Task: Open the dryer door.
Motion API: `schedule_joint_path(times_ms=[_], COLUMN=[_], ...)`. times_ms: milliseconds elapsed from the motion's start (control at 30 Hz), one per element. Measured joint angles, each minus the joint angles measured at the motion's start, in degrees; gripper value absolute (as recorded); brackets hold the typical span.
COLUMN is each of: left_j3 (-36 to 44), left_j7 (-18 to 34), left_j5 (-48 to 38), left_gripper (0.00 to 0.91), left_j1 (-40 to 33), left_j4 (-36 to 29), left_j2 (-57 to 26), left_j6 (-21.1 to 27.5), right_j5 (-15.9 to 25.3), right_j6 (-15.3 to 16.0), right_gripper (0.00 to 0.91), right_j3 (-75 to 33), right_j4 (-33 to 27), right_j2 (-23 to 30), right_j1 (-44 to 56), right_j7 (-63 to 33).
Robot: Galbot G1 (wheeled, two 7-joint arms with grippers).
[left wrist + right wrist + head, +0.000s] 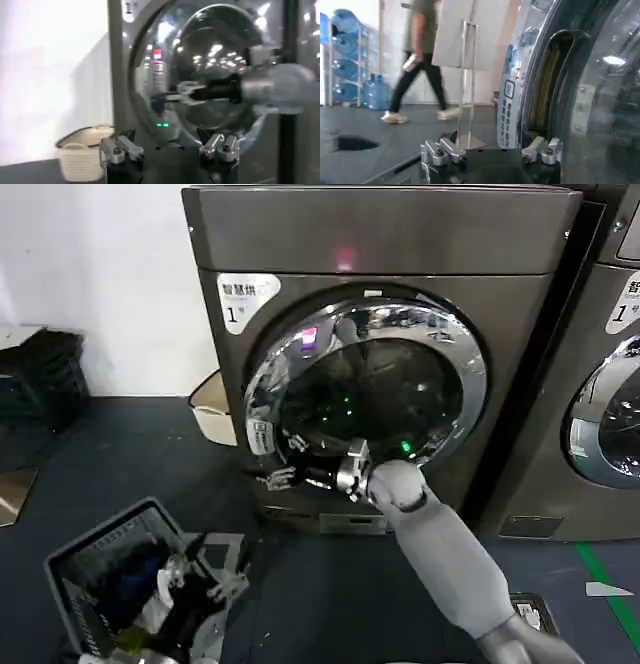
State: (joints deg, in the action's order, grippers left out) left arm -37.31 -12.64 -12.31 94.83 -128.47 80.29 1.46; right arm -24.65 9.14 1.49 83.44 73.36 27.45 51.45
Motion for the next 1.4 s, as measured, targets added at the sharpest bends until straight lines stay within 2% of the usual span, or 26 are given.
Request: schedule_joint_path(times_ms=[133, 367, 633, 867, 1100, 1400], left_j3=[-1.3, -2.5, -0.8, 1.8, 7.8, 21.7], left_j7=[-2.0, -1.3, 1.8, 1.6, -3.8, -5.9], left_j5=[-4.9, -8.8, -17.3, -25.2, -30.1, -33.6], left_gripper=[0.907, 0.907, 0.907, 0.907, 0.907, 0.907], left_j1=[-2.6, -6.7, -12.5, -18.2, -25.1, -35.4], left_j4=[2.1, 7.2, 11.9, 15.8, 20.2, 25.5], left_j2=[-2.0, -7.2, -13.7, -19.5, -24.9, -29.1], left_j6=[0.3, -1.7, -2.4, -1.6, -3.3, -5.0], right_j5=[-0.4, -1.5, -2.9, -4.2, -6.4, -7.1], right_j6=[0.1, 0.1, -2.0, -3.7, -4.7, -6.5], right_gripper=[0.907, 0.907, 0.907, 0.907, 0.907, 0.907], right_j3=[-1.3, -5.1, -11.4, -17.6, -24.3, -36.0], right_j4=[4.4, 10.3, 17.0, 21.6, 22.2, 17.6], right_j2=[-3.7, -9.1, -13.5, -17.5, -20.2, -20.0], right_j1=[3.0, 8.7, 17.4, 24.3, 29.9, 35.0], right_j7=[4.7, 10.6, 16.1, 22.5, 28.1, 31.8])
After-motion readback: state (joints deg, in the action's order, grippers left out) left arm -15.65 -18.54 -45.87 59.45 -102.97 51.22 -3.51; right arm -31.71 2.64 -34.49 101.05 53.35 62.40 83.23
